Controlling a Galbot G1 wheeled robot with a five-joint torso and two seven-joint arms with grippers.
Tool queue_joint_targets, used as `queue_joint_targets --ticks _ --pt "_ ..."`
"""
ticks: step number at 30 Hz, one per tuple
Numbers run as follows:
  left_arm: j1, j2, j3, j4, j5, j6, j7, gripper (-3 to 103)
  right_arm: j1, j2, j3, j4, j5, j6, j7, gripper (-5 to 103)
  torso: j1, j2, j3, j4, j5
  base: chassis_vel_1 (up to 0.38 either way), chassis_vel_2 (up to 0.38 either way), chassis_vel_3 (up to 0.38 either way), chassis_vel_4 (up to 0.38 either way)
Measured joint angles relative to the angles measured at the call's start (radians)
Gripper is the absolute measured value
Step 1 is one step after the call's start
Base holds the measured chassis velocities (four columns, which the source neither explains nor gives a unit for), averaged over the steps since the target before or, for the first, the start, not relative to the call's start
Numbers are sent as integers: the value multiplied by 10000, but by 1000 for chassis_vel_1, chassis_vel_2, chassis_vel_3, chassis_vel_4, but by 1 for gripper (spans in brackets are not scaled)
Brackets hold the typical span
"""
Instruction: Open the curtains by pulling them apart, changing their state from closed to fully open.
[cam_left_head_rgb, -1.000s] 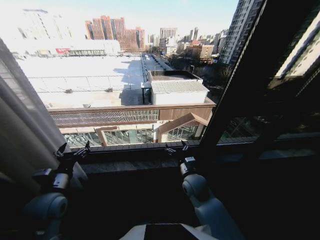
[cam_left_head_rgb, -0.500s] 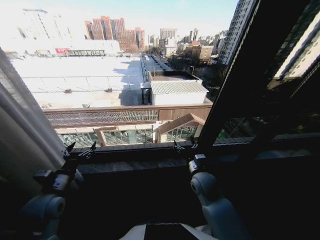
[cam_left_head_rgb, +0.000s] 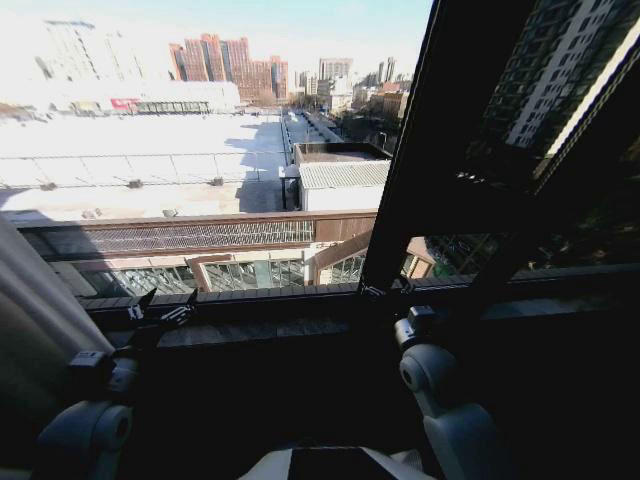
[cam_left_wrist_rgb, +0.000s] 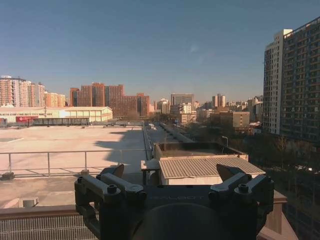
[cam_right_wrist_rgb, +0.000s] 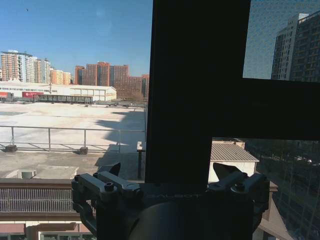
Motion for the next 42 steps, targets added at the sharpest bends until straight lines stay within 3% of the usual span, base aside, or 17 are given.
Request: queue_joint_targets --ticks 23,42 --pt "70 25 -223 105 -196 -57 -71 100 -278 -250 926 -35 -158 -288 175 100 0 -1 1 0 2 -360 -357 349 359" --pt "-65 218 -264 565 -283 -403 -68 100 -111 -255 823 -256 -221 -171 351 100 6 -3 3 -1 4 -327 -365 319 367"
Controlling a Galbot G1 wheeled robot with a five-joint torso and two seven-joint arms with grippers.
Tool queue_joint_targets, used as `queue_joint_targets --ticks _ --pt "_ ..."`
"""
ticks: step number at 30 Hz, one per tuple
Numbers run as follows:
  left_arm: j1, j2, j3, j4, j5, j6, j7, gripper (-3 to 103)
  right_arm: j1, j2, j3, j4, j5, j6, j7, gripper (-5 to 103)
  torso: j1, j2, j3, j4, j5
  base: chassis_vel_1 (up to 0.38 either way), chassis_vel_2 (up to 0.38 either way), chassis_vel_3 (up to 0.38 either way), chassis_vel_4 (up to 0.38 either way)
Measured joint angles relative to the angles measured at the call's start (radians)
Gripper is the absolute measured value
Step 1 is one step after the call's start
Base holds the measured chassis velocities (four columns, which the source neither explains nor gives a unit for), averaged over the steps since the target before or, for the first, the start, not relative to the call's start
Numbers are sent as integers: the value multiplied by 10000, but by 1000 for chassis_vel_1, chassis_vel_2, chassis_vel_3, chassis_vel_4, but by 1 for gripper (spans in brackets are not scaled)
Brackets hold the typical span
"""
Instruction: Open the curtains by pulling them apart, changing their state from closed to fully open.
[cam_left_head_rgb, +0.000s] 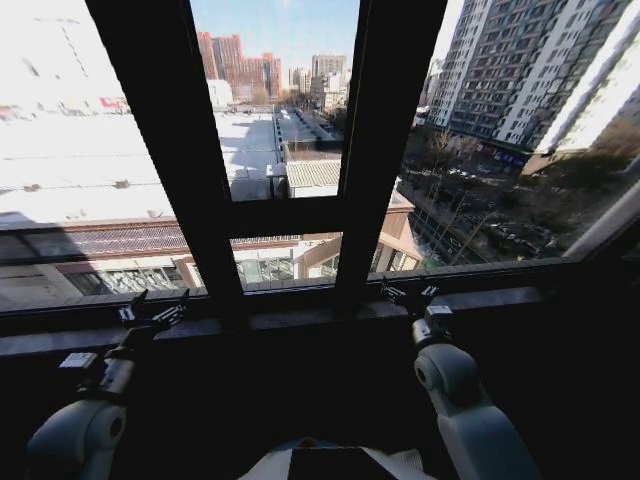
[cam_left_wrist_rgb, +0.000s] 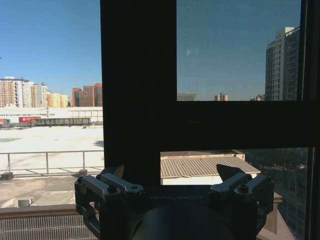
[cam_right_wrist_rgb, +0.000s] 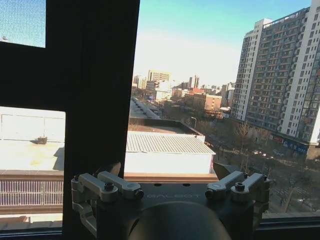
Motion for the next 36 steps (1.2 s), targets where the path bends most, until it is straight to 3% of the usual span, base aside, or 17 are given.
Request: queue_joint_targets --ticks 8,23,36 --pt "-8 13 -2 3 0 -16 3 100 37 13 -12 39 -10 21 29 100 -8 4 -3 1 -3 26 -261 12 259" --pt "273 -87 -135 36 20 -423 23 100 -41 94 -15 157 -49 27 76 100 -6 4 -3 4 -8 276 -258 -304 253" --pt "476 -82 -185 132 13 -811 124 100 -156 275 -126 329 -302 31 100 100 -5 2 0 1 -2 110 -330 -107 327"
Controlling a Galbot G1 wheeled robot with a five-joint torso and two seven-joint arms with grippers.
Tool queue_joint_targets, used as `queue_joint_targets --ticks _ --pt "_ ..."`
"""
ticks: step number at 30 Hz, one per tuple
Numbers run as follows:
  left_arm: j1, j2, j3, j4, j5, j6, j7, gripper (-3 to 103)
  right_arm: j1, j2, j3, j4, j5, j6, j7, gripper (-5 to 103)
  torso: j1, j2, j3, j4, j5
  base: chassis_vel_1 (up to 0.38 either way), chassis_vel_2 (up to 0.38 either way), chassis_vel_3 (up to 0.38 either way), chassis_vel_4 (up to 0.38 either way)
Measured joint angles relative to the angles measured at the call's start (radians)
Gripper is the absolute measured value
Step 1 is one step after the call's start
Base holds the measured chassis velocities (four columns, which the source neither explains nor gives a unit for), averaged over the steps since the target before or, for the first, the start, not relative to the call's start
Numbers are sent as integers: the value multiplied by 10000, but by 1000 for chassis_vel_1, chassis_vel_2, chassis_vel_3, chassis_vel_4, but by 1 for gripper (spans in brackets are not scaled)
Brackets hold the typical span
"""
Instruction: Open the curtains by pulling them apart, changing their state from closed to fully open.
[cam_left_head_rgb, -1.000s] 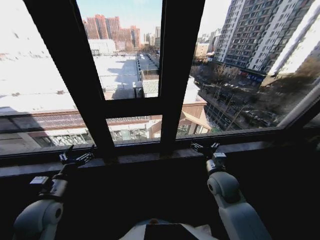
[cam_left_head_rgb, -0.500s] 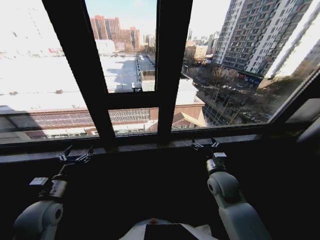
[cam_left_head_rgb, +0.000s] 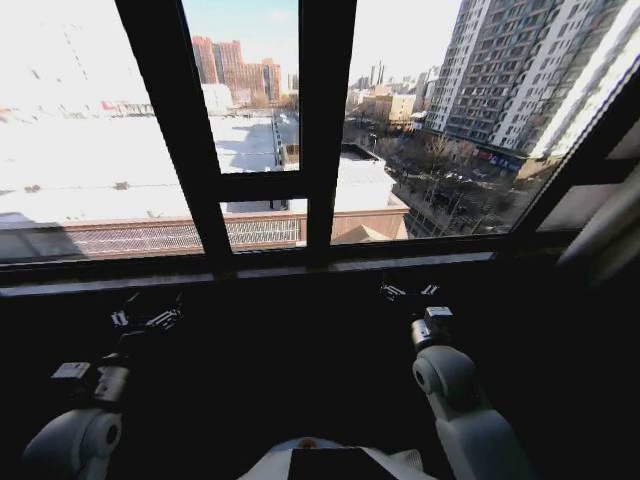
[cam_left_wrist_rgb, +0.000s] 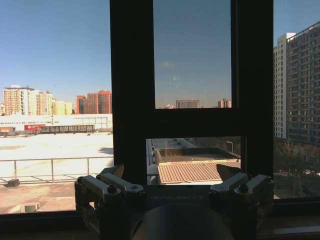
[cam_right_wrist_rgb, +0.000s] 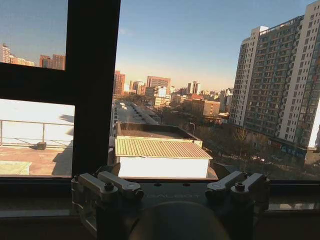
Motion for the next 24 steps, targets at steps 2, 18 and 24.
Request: queue_joint_targets --ticks 2,18,24 --pt "34 7 4 62 -1 -79 92 100 -16 40 -17 0 -58 3 2 100 5 -2 2 1 1 51 -320 -50 340" --pt "-40 116 87 304 -199 -203 184 100 -48 151 -184 -51 -296 9 -1 100 0 1 -1 0 -3 134 -342 -143 337" --pt "-39 84 104 293 -199 -213 211 100 17 154 -182 -223 -288 91 -20 100 -3 2 -2 1 -4 163 -308 -175 303"
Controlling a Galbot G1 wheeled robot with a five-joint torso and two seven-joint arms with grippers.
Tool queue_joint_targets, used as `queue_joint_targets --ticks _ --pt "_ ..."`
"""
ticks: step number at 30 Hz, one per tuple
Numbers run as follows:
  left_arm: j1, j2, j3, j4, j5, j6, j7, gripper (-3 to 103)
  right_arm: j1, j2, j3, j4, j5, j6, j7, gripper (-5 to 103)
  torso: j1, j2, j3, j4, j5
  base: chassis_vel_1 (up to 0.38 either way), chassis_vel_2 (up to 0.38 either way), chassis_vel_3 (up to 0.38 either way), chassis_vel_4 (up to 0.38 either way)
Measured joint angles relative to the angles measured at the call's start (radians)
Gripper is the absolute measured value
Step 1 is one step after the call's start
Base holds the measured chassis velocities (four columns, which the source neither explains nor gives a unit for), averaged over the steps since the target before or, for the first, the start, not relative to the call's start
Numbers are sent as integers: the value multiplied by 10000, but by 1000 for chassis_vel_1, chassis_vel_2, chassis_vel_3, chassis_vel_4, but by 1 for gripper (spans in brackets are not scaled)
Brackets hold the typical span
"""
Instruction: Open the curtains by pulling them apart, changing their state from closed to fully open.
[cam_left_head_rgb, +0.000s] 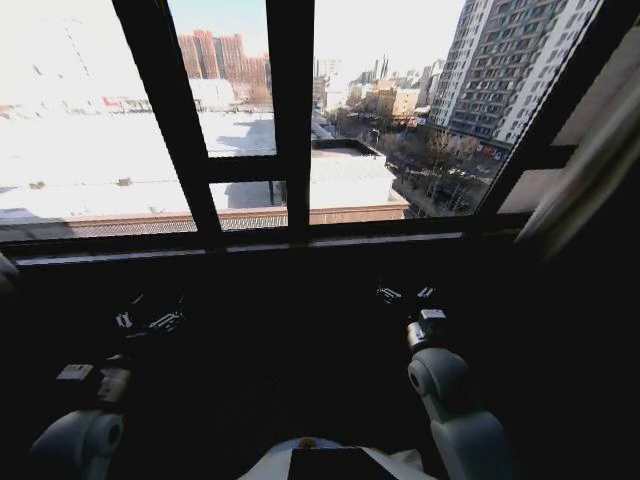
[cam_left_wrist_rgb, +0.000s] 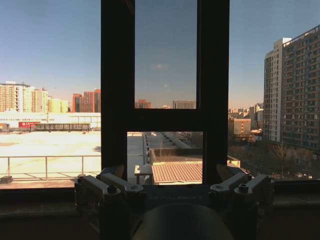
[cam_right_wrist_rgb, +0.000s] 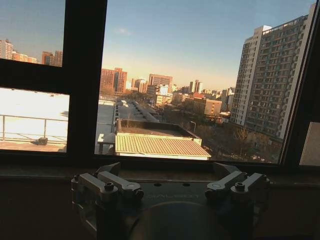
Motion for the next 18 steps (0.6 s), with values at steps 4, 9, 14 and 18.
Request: queue_joint_targets --ticks 4,9,14,18 --pt "53 -71 -6 -7 20 -79 41 100 43 15 -60 -168 4 249 -5 100 -7 7 -4 -2 4 56 -143 -47 155" --pt "75 -195 17 7 85 -179 122 100 90 -22 -100 -259 4 290 -5 100 9 -5 5 -1 0 6 -13 -4 17" --pt "55 -270 29 41 116 -256 247 100 118 -78 -103 -312 18 286 -8 100 14 -6 5 0 2 -4 19 9 -31" --pt "77 -294 0 77 118 -342 295 100 134 -99 -129 -319 25 283 -19 100 3 -2 0 -1 3 0 0 0 0"
